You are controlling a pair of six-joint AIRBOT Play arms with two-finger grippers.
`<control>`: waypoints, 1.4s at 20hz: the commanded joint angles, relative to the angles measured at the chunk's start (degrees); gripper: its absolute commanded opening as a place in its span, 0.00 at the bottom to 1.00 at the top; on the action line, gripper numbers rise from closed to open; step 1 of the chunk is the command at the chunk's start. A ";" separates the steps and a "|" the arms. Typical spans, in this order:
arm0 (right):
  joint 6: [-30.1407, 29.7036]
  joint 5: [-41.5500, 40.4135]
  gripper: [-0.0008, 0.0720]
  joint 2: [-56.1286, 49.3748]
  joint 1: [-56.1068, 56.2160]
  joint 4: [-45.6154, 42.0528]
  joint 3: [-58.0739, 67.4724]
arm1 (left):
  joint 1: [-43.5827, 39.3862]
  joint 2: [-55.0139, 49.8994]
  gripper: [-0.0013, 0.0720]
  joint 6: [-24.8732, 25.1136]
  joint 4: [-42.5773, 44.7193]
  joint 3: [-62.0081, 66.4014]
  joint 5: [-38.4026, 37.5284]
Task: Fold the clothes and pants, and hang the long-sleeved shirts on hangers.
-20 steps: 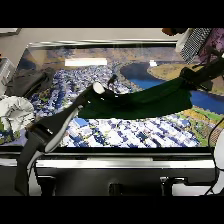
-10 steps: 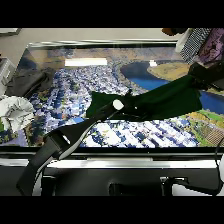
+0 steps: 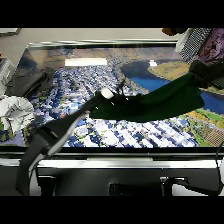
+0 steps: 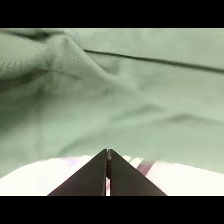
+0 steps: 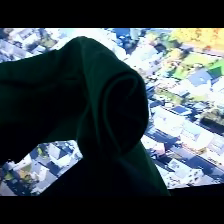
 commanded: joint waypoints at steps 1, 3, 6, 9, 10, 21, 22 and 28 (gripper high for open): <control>3.91 -3.72 0.05 -1.29 1.44 8.15 0.04 | 9.68 9.35 0.04 0.33 17.20 0.04 -16.50; 6.58 -5.86 0.05 -2.86 5.90 8.26 0.04 | 15.80 15.96 0.04 0.35 24.22 0.04 -24.11; 11.50 -11.08 0.05 -5.99 15.56 8.13 0.04 | 24.44 24.59 0.04 0.90 29.55 0.04 -31.69; 17.18 -18.47 0.05 -9.70 24.83 5.03 0.07 | 31.98 31.17 0.04 2.95 29.57 0.04 -32.30; 19.08 -20.44 0.05 -11.04 27.17 4.13 0.07 | 34.10 32.74 0.04 2.93 29.57 0.04 -32.30; 27.30 -34.75 0.05 -23.04 37.46 7.65 0.07 | 41.09 36.15 0.04 5.55 29.75 0.00 -33.94; 27.30 -35.23 0.05 -23.69 37.51 8.57 0.07 | 41.09 36.15 0.04 5.55 29.75 0.00 -33.92; 26.99 -36.89 0.05 -26.49 38.91 10.01 0.07 | 41.09 36.13 0.04 5.57 29.75 -0.02 -33.92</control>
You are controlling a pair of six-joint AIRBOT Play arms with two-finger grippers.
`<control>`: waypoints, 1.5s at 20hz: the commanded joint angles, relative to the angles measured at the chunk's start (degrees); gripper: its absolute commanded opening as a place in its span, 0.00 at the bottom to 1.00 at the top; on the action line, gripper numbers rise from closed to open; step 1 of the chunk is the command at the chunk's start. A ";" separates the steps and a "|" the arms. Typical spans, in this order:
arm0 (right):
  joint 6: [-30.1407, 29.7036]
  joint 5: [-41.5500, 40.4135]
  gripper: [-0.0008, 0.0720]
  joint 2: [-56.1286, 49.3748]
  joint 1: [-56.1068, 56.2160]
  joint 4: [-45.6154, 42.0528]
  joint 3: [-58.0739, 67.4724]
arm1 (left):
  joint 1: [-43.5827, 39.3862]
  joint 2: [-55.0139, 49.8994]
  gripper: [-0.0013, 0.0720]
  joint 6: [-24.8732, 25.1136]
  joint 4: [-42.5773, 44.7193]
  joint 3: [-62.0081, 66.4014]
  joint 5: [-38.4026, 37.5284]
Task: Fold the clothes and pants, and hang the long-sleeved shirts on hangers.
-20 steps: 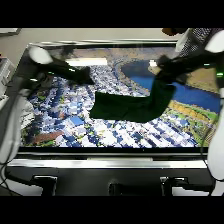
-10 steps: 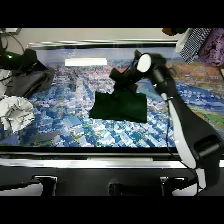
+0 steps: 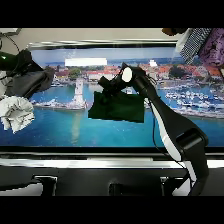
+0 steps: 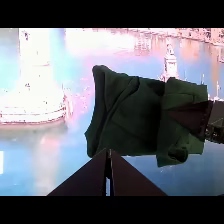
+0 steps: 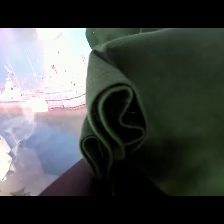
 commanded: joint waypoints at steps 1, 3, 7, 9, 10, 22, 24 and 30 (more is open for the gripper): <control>0.07 -2.16 0.05 -1.73 0.68 0.94 0.07 | 0.09 0.02 0.04 0.17 0.07 -0.02 -0.07; 0.02 -2.95 0.08 -2.40 0.66 1.05 0.07 | 0.07 -0.09 0.04 0.17 0.07 -0.02 -0.07; -4.85 -3.63 0.50 -2.58 0.66 5.31 0.07 | 0.02 -0.37 0.04 0.17 0.07 -0.02 -0.07; -9.99 -3.37 0.76 -1.75 0.66 8.46 0.07 | 0.02 -0.50 0.04 0.13 0.07 -0.02 -0.07; -10.80 -3.08 0.90 -0.76 0.48 8.28 0.07 | -0.02 -0.55 0.04 0.13 0.07 -0.02 -0.07; -30.16 21.88 0.94 12.11 -32.30 4.04 -3.34 | 0.00 -0.55 0.04 0.15 0.07 -0.02 -0.09; -33.68 20.94 0.94 12.11 -34.97 4.37 -9.88 | 0.00 -0.55 0.04 0.15 0.07 -0.02 -0.09; -45.70 6.71 0.94 10.75 -35.52 14.45 -32.33 | -0.02 -0.57 0.04 0.13 0.07 -0.02 -0.11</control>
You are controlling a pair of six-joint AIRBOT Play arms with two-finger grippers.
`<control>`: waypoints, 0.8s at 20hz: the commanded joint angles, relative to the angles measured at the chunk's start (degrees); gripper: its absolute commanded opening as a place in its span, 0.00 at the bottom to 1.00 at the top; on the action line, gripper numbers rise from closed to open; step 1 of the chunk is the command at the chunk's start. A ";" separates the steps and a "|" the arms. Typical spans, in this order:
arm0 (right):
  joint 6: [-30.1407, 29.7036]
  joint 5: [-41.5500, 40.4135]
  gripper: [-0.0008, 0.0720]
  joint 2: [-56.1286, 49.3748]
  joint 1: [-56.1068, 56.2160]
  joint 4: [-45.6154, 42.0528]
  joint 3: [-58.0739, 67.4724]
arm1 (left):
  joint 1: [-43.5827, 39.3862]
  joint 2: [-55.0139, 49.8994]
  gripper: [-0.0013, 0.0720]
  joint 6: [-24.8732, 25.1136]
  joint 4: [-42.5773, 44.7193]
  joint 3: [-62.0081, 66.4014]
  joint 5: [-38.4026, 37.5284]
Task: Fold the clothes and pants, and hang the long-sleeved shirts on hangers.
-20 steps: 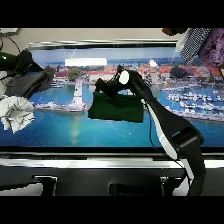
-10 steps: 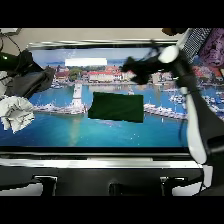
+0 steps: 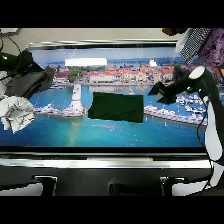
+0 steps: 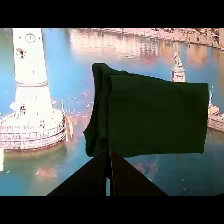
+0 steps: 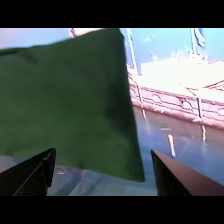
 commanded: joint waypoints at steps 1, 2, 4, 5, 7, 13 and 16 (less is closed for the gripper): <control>-9.44 -7.74 0.94 -1.64 -0.85 9.77 -11.58 | -0.04 -0.02 0.04 0.00 0.00 0.00 0.04; -11.98 -8.70 0.93 -2.51 -0.85 13.11 -13.14 | -0.04 -0.02 0.04 0.00 0.00 0.00 0.04; -14.62 -9.92 0.91 -4.33 -0.57 15.96 -14.01 | -0.04 -0.15 0.04 -0.02 0.00 0.00 0.04; -15.15 -10.71 0.91 -4.98 -0.11 16.04 -14.01 | -0.04 -0.28 0.04 -0.02 -0.02 0.00 0.04; -15.08 -12.35 0.90 -5.73 0.66 15.89 -14.01 | -0.07 -0.70 0.04 -0.24 -0.07 0.00 0.04; -15.08 -14.97 0.48 -6.29 2.45 16.26 -14.01 | -1.22 -1.90 0.04 -0.22 -0.02 -0.02 0.04; -15.08 -14.29 0.05 -5.95 2.27 20.02 -13.79 | -1.73 -1.99 0.04 -0.22 -0.02 -0.02 0.04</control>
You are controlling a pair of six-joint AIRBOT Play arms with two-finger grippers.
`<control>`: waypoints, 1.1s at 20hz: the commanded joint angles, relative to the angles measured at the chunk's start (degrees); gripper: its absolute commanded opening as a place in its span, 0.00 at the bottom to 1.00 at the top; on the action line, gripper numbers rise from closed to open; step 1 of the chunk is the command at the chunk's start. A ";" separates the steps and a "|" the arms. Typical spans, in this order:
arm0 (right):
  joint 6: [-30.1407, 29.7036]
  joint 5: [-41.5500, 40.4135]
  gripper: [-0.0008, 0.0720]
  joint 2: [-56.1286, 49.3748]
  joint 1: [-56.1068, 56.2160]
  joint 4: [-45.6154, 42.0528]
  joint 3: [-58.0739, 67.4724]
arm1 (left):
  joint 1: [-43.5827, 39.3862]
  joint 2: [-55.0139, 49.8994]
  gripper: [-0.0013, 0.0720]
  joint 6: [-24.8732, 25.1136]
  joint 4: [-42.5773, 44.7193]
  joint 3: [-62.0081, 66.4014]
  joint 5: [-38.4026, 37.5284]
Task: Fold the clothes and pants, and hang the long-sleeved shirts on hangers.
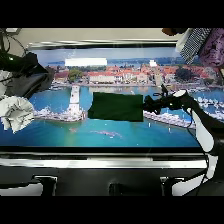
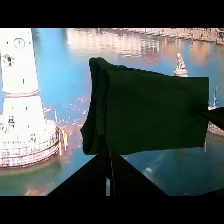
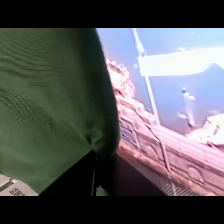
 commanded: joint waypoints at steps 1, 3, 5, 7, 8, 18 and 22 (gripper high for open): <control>-0.02 0.35 0.05 0.57 0.20 3.67 0.87 | -0.39 -0.24 0.04 -0.02 0.04 0.00 0.00; 2.40 1.88 0.05 1.01 0.17 2.97 4.26 | -0.39 -0.24 0.04 -0.02 0.07 0.00 0.00; 7.17 3.15 0.05 1.01 0.17 0.17 9.05 | -0.39 -0.24 0.04 -0.02 0.07 -0.02 0.00; 12.48 3.89 0.05 1.01 -0.28 -3.76 14.34 | -0.39 -0.24 0.04 -0.02 0.07 -0.02 -0.02; 14.75 4.42 0.05 1.01 -0.83 -4.90 17.03 | -0.39 -0.24 0.04 -0.02 0.04 0.00 -0.04; 28.30 5.35 0.05 1.01 -14.91 -10.97 37.77 | -0.15 -0.22 0.04 0.00 0.07 0.00 -2.73; 34.56 5.18 0.05 1.38 -22.29 -15.41 41.88 | -0.04 -0.22 0.04 0.00 0.07 0.00 -3.23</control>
